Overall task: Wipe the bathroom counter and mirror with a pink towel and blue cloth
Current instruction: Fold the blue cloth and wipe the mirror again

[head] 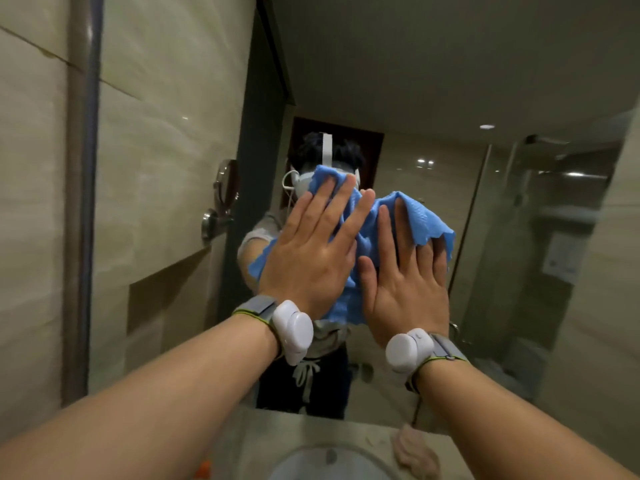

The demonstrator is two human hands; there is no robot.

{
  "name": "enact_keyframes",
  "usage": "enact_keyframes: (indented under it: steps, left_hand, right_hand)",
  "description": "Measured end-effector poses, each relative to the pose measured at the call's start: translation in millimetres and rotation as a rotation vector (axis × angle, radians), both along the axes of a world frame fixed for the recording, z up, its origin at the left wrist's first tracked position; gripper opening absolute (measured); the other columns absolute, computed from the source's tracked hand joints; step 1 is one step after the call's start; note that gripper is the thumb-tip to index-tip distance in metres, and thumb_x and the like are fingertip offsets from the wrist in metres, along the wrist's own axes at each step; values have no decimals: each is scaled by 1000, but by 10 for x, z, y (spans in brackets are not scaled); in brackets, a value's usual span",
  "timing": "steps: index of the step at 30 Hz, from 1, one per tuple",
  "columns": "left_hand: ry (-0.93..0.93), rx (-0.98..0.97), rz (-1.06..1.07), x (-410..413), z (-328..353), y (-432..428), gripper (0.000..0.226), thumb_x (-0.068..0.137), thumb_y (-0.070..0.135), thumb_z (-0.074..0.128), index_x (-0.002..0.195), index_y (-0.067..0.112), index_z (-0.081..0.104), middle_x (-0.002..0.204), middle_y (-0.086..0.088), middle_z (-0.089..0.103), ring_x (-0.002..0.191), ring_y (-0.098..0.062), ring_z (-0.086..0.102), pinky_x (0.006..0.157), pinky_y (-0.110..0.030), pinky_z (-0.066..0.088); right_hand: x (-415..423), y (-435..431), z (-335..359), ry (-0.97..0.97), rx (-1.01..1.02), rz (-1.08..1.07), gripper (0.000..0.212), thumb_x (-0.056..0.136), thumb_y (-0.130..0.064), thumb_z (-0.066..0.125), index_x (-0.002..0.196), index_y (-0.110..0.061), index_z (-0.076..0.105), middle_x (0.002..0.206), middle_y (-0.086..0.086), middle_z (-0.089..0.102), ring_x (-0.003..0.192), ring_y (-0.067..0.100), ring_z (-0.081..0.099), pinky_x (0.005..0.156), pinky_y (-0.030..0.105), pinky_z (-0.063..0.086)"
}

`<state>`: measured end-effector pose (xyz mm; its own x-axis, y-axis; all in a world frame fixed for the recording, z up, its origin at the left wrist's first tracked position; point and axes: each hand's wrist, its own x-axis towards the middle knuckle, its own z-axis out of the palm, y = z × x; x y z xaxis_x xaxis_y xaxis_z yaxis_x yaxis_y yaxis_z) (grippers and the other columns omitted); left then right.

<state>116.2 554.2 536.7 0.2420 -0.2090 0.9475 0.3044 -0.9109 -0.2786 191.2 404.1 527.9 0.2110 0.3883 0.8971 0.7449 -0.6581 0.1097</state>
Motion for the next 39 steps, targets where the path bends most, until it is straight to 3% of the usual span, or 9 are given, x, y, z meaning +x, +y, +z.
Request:
enact_keyframes:
  steps: [4, 8, 13, 18, 25, 31, 39]
  left_hand:
    - [-2, 1, 10, 1, -20, -13, 61, 112, 37, 29, 166, 19, 8, 172, -14, 10, 160, -31, 5, 130, -48, 7]
    - [-2, -12, 53, 4, -75, -62, 61, 111, 40, 30, 166, 22, 9, 172, -14, 11, 160, -31, 5, 130, -47, 5]
    - [3, -6, 63, -4, -160, -120, 56, 112, 43, 23, 164, 23, 21, 171, -13, 15, 159, -33, 9, 130, -47, 6]
    - [-34, -55, 43, 38, -289, -180, 58, 111, 36, 30, 165, 18, 16, 171, -13, 15, 159, -31, 10, 130, -47, 8]
    - [-27, -88, 71, 76, -570, -258, 59, 111, 35, 28, 164, 10, 18, 172, -13, 14, 160, -30, 9, 130, -47, 7]
    - [-4, -88, 73, 124, -797, -318, 60, 111, 37, 26, 164, 12, 15, 172, -11, 11, 160, -30, 6, 130, -48, 5]
    - [33, -194, 57, 265, -1135, -616, 60, 110, 36, 21, 165, 14, 11, 173, -10, 5, 160, -33, 5, 129, -50, 3]
  right_hand:
    - [22, 13, -8, 12, 11, 15, 65, 104, -54, 15, 159, -28, -6, 165, -4, -13, 152, 29, 11, 123, 40, -7]
    - [69, -9, -43, -1, -9, 24, 67, 104, -55, 17, 158, -28, -10, 163, -5, -18, 152, 29, 7, 124, 42, -5]
    - [110, -41, -131, -22, 8, 14, 67, 104, -55, 20, 160, -24, 1, 167, 0, -3, 152, 25, 3, 124, 45, -2]
    - [137, -89, -220, 5, -32, 2, 69, 104, -56, 21, 160, -24, -2, 167, 2, 2, 149, 35, 21, 124, 48, 1]
    - [160, -186, -401, 48, -69, 14, 71, 103, -58, 24, 159, -27, -6, 164, -1, -11, 151, 32, 14, 123, 44, -6]
    - [218, -263, -594, 28, -101, 40, 72, 102, -58, 24, 159, -27, -8, 165, -1, -12, 153, 30, 5, 123, 49, 1]
    - [319, -517, -914, 79, -106, 30, 70, 102, -56, 26, 159, -30, -4, 165, -5, -8, 148, 33, 28, 123, 43, -3]
